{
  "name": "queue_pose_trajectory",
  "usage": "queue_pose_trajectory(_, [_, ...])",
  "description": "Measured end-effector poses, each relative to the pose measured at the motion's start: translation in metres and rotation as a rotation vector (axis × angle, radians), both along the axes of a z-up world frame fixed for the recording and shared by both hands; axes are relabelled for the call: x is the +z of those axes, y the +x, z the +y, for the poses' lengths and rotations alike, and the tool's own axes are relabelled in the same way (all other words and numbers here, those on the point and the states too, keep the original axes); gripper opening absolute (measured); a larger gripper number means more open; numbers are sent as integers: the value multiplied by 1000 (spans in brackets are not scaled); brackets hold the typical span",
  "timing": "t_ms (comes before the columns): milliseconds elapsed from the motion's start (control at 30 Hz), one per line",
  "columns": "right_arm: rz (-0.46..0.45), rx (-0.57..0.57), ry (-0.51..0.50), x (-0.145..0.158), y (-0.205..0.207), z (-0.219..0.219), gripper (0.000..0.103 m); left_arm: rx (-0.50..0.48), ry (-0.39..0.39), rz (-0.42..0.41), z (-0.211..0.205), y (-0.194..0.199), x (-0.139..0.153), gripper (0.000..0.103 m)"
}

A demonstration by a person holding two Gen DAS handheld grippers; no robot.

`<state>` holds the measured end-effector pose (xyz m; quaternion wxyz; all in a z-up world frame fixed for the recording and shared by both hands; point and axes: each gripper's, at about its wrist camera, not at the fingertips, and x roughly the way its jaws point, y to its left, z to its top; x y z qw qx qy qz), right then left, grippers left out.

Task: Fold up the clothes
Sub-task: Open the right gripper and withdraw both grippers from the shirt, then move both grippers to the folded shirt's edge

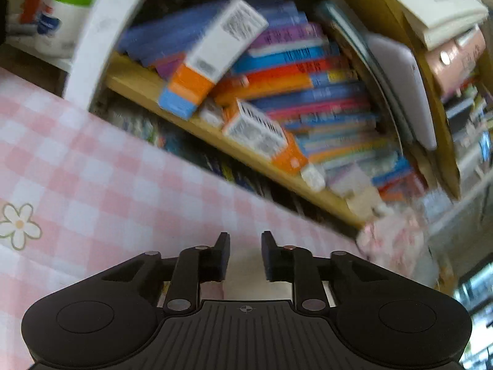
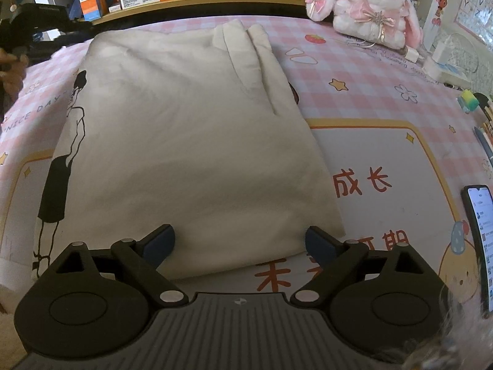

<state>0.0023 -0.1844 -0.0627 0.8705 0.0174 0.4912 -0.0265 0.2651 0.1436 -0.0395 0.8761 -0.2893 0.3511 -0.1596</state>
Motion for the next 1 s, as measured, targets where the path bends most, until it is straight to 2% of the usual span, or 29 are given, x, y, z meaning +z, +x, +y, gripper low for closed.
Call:
queue_pose_trajectory(33, [0,-1,0,0,0,0,92,-28,4,20,-2,0,-2,37])
queue_pose_trajectory(100, [2,-2,0,0,1,1,93,-64,5,54,-7,1,-8,42])
queue_pose_trajectory(200, [1,-4,0,0,1,1,93,-69,-9,94,-15,4,-19,43])
queue_pose_trajectory(267, [-1,-4,0,0,0,1,93,-59,-14,109,-20,7,-25,36])
queue_pose_trajectory(300, [-2,-4,-1,0,0,1,93,-58,-27,91,-21,5,-24,24])
queue_pose_trajectory(333, [-3,-4,-1,0,0,1,93,-58,-41,72,-23,4,-23,4])
queue_pose_trajectory(367, [-4,-4,-1,-1,0,1,93,-74,-38,7,-27,-2,-15,3])
queue_pose_trajectory(433, [-7,-5,-1,-1,-1,1,93,-159,39,-224,-41,-26,10,3])
queue_pose_trajectory(500, [-9,-5,-1,-1,-1,1,93,-169,100,-265,-46,-34,16,3])
queue_pose_trajectory(567, [-11,-5,-1,-1,-2,1,93,-73,138,-71,-36,-10,-5,4])
queue_pose_trajectory(600, [-12,-6,-1,-2,-2,1,93,-47,130,21,-30,1,-19,5])
queue_pose_trajectory(633, [-11,-6,-1,-2,-2,1,93,-41,111,52,-26,6,-27,15])
queue_pose_trajectory(733, [-12,-4,-2,-2,-1,0,92,-53,156,11,-26,2,-25,26])
queue_pose_trajectory(833, [-14,-5,-2,-2,-2,0,93,-16,206,-56,-26,-14,-13,27])
queue_pose_trajectory(1000, [-20,-6,-5,-3,-2,1,93,-152,152,-182,-36,-60,10,26])
